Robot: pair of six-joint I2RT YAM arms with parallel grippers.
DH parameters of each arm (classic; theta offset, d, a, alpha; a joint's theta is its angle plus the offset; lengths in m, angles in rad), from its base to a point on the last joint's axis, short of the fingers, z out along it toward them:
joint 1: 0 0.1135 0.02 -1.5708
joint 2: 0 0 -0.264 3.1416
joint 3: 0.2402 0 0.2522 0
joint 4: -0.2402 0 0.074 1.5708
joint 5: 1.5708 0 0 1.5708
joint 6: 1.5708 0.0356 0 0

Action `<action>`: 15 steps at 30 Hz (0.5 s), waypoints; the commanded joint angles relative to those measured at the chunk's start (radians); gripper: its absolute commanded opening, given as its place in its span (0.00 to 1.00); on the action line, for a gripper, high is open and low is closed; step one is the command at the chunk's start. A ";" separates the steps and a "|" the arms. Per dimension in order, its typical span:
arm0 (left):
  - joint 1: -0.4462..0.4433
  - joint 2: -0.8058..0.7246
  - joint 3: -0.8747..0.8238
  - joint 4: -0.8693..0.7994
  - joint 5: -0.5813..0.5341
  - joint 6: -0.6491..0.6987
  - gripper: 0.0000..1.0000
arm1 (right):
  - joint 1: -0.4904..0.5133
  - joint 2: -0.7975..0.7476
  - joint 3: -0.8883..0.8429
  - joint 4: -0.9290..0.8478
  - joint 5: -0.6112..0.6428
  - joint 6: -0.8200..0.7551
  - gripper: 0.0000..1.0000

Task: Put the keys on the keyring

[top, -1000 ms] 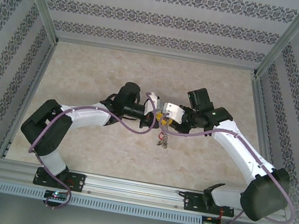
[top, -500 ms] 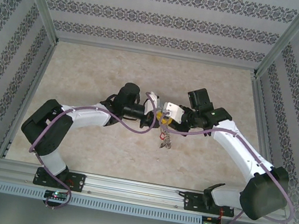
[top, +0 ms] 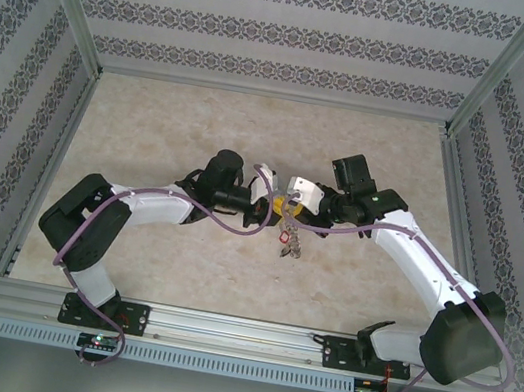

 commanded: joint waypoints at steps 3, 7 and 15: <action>-0.007 0.002 0.023 0.033 0.005 -0.020 0.21 | -0.002 0.005 -0.003 0.041 -0.065 0.016 0.00; -0.007 0.003 0.032 -0.001 0.009 0.003 0.13 | -0.002 0.002 -0.007 0.050 -0.073 0.022 0.00; -0.007 0.042 0.045 0.027 0.041 -0.038 0.19 | 0.019 0.007 -0.002 0.043 -0.057 0.017 0.00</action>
